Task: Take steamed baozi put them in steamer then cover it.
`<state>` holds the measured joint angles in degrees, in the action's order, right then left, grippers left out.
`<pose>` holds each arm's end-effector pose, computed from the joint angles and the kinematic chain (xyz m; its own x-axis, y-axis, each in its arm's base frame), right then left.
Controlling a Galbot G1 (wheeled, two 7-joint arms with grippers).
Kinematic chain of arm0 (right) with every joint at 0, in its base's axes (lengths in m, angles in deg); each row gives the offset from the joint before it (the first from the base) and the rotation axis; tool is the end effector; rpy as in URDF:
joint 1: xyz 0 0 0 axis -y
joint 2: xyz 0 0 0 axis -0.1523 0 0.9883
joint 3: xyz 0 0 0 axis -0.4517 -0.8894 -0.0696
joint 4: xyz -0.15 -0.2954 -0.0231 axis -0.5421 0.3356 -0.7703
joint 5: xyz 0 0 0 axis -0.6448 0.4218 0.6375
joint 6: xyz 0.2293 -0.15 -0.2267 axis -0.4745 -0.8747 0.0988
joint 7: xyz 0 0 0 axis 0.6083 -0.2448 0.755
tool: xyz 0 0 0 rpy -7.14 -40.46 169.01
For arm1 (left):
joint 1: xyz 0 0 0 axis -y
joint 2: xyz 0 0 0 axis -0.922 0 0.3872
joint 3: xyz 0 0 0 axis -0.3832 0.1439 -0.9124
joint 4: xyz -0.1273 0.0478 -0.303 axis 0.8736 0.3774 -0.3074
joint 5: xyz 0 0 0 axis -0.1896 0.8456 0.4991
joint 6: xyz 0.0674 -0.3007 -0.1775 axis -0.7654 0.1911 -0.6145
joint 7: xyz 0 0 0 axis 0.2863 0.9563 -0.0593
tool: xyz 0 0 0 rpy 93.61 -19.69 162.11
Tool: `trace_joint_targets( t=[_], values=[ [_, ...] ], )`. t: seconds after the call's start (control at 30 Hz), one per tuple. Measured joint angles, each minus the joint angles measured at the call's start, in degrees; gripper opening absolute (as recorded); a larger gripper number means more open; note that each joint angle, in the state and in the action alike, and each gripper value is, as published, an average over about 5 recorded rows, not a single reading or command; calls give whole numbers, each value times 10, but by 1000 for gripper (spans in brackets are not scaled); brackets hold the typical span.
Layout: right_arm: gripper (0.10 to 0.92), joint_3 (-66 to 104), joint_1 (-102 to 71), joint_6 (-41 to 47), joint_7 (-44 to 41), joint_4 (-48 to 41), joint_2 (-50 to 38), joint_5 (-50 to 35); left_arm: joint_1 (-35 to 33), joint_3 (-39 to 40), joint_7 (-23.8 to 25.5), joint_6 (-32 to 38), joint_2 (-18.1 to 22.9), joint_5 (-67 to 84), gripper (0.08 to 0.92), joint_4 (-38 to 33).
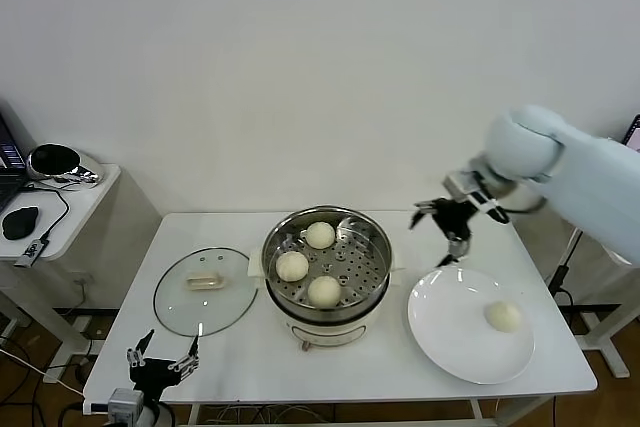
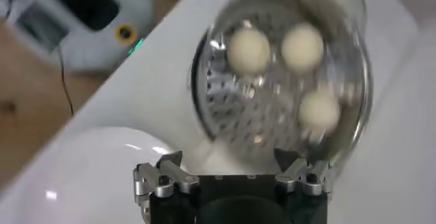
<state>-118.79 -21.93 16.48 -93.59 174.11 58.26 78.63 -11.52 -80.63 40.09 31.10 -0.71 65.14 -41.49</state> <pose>0.4695 -0.0986 -0.0218 -0.1589 -0.2556 0.9536 -0.9492 -0.2263 -0.2188 0.1658 0.0982 -0.3078 -0.9204 -0.0604 0.3864 0.0265 0.9761 0.2158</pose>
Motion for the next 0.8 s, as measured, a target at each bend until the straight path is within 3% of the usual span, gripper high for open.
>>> trace_joint_targets(
  t=[0.33, 0.8],
  values=[
    [823, 122, -173, 65, 23, -17, -47, 62, -6, 8, 4, 0, 4, -3, 823, 6],
    [823, 227, -336, 60, 45, -72, -30, 149, -15, 11, 4, 1, 9, -15, 823, 12]
  ],
)
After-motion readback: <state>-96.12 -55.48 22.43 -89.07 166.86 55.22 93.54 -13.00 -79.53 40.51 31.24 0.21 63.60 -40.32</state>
